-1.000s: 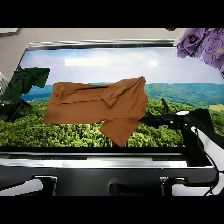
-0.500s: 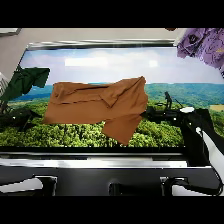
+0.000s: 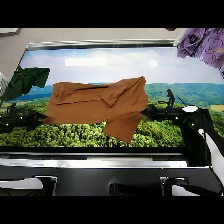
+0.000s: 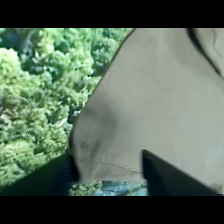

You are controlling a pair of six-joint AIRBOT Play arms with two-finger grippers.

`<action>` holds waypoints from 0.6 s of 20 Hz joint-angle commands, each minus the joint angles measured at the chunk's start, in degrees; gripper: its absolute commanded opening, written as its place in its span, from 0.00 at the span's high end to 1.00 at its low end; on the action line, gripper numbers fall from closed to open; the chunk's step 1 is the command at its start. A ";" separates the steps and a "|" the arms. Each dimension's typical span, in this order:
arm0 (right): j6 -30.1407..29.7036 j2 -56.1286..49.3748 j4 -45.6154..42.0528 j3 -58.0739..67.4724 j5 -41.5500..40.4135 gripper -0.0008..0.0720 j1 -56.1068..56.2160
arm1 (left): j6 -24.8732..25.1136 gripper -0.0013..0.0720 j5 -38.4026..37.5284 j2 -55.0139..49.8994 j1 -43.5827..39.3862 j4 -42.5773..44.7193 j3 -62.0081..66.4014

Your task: Fold the clothes and pants, and hang the long-sleeved shirts on hangers.

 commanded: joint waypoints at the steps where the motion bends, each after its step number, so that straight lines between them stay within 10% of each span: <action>1: 1.01 0.20 0.04 0.07 0.35 0.95 0.04 | 0.50 0.56 -1.16 -0.52 -1.29 -0.39 -0.02; 3: 1.22 0.55 0.07 0.07 1.07 0.95 0.04 | 1.57 0.92 -3.06 -0.52 -1.38 -0.42 0.11; 12: 10.38 5.97 -11.26 24.90 5.20 0.96 0.04 | -6.36 0.96 -9.60 4.92 -5.29 -3.76 26.80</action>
